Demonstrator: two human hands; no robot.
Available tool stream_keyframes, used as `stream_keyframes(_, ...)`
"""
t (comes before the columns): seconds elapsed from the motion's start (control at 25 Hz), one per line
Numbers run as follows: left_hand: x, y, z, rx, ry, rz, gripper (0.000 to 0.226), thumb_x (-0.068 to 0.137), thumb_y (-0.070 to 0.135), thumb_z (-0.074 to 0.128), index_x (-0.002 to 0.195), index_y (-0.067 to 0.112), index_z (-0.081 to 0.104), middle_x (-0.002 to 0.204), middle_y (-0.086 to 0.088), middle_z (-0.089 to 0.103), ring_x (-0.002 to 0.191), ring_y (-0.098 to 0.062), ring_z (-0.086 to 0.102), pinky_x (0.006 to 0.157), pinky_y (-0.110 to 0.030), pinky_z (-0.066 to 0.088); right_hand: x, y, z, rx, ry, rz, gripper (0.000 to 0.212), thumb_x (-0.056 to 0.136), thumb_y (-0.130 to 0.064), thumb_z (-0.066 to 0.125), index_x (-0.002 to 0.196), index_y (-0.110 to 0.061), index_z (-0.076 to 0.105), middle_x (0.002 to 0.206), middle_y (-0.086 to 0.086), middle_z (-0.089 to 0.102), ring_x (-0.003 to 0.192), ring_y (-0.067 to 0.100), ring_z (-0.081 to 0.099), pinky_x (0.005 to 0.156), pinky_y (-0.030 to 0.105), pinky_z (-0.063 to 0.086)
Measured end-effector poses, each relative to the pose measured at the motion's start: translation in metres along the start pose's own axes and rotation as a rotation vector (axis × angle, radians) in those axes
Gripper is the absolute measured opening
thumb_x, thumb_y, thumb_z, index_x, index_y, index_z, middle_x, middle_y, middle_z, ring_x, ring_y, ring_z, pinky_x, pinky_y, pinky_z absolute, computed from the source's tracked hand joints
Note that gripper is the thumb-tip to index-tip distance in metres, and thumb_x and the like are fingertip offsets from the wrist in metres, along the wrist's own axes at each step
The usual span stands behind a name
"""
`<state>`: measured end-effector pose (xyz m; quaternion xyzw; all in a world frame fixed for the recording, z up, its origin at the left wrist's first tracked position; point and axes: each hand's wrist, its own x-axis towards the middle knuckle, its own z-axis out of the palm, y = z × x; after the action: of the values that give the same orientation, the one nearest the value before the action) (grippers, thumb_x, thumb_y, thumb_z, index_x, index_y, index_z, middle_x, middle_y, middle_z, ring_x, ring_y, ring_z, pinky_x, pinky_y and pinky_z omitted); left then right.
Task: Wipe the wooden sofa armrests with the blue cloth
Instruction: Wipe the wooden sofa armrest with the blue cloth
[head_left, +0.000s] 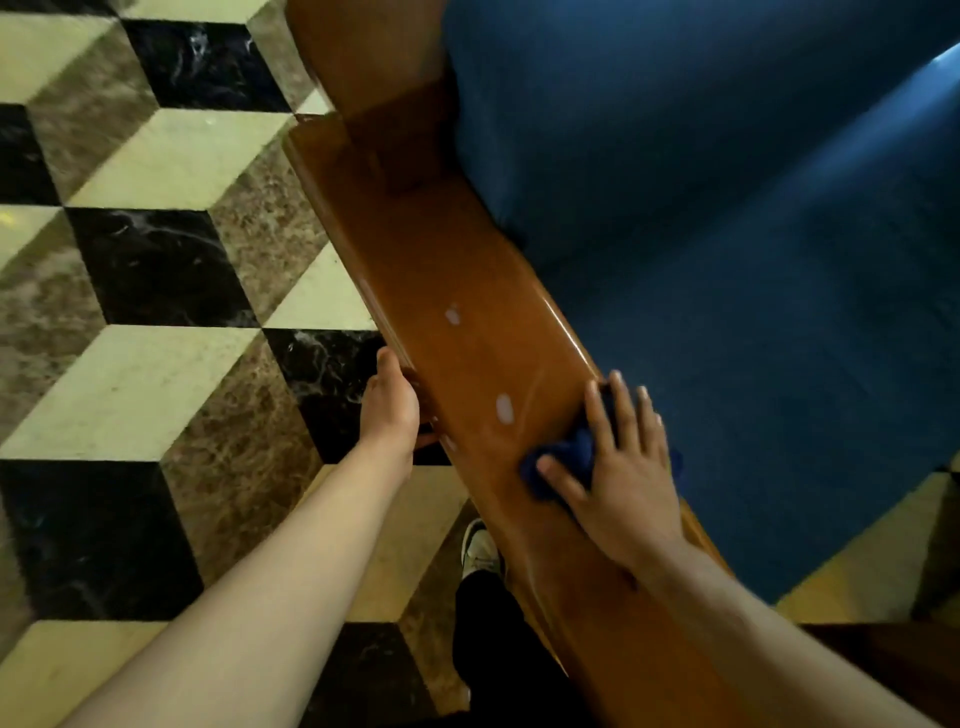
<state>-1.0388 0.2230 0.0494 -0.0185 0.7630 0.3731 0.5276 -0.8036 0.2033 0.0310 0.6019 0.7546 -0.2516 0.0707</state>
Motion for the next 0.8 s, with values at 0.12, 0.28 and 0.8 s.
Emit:
stream_keyframes(0.12,0.017,0.018,-0.001,-0.008,0.000,-0.015,0.071,0.096,0.072,0.024,0.130,0.023,0.062,0.123,-0.011,0.072,0.106,-0.035,0.070,0.091,-0.057,0.059,0.015,-0.059,0.017,-0.177,0.018,-0.072,0.112,0.082,-0.090,0.030,0.161,-0.025,-0.018,0.168,0.006,-0.028,0.152,0.029,-0.033,0.127,0.054,-0.010)
stream_keyframes(0.28,0.029,0.041,-0.008,-0.019,0.019,0.022,0.056,0.105,0.058,0.026,0.116,0.023,0.068,0.117,-0.009,0.072,0.106,-0.034,0.068,0.097,-0.054,0.056,0.120,-0.140,0.014,-0.142,0.189,-0.186,0.113,0.080,-0.087,0.039,0.164,-0.020,0.004,0.173,0.011,-0.001,0.158,0.034,-0.011,0.128,0.054,0.000)
stream_keyframes(0.8,0.092,0.104,-0.054,0.015,-0.304,-0.028,0.063,0.105,0.062,0.026,0.127,0.014,0.061,0.109,-0.015,0.073,0.098,-0.033,0.072,0.087,-0.051,0.060,0.117,-0.160,0.016,-0.132,0.236,0.151,0.117,0.083,-0.090,0.037,0.164,-0.018,-0.007,0.172,0.007,-0.016,0.157,0.025,-0.020,0.129,0.046,-0.004)
